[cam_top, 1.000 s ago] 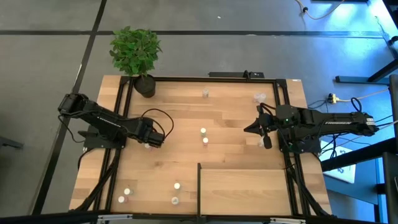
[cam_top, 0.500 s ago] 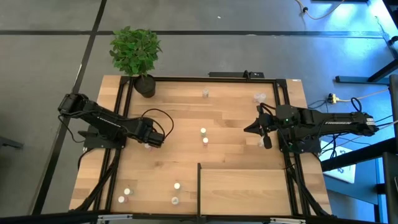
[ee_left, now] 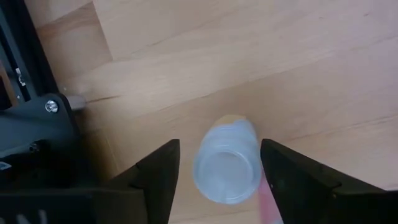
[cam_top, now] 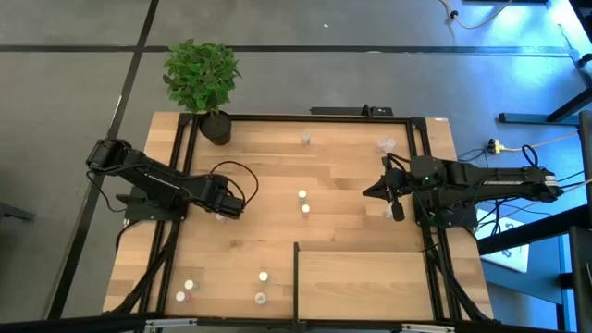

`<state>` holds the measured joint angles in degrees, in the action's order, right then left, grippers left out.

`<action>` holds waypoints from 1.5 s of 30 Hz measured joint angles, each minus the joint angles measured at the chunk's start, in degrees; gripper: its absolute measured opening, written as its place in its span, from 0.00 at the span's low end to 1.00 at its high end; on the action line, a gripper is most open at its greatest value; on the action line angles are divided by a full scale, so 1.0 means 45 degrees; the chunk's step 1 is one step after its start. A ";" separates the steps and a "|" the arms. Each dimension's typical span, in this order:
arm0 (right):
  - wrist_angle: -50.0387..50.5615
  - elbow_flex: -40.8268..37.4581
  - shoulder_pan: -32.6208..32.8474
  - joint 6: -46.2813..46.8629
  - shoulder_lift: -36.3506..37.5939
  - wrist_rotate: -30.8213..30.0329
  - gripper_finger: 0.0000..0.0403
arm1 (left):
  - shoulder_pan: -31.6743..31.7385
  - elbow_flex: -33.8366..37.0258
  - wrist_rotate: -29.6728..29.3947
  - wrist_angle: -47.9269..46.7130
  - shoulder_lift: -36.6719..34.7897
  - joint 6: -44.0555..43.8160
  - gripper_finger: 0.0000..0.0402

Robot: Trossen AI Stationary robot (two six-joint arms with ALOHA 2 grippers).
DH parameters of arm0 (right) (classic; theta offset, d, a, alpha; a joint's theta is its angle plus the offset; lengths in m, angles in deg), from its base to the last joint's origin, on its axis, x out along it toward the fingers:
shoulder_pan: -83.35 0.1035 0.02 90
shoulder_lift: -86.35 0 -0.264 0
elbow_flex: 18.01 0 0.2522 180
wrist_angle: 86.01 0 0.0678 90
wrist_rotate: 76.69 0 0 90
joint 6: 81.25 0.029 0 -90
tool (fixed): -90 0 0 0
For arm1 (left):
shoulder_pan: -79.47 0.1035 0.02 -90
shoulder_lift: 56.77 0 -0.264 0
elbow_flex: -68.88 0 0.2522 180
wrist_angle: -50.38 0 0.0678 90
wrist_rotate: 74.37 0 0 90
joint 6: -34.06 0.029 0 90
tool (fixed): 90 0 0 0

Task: Pick and place medicine bottles onto shelf by color
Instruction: Put the left white pill bottle on the shelf

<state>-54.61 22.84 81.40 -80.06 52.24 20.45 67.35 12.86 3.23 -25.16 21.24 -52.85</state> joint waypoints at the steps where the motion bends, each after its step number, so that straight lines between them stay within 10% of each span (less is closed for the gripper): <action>1: -0.0002 -0.0002 0.0000 -0.0005 -0.0005 0.0000 0.04 | 0.0000 0.0000 0.0000 0.0000 0.0000 0.0004 0.53; 22: -0.0002 -0.0002 0.0000 -0.0024 -0.0002 -0.0002 0.04 | 0.0000 -0.0120 -0.0034 0.0085 -0.0010 0.1117 0.32; 45: -0.0001 -0.0002 -0.0005 -0.0007 -0.0003 -0.0005 0.04 | -0.0001 -0.5540 -0.2907 -0.1020 -0.0010 0.5159 0.31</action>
<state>-54.62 22.82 81.38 -80.09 52.23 20.43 67.34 -12.07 -9.85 -29.75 21.20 -29.64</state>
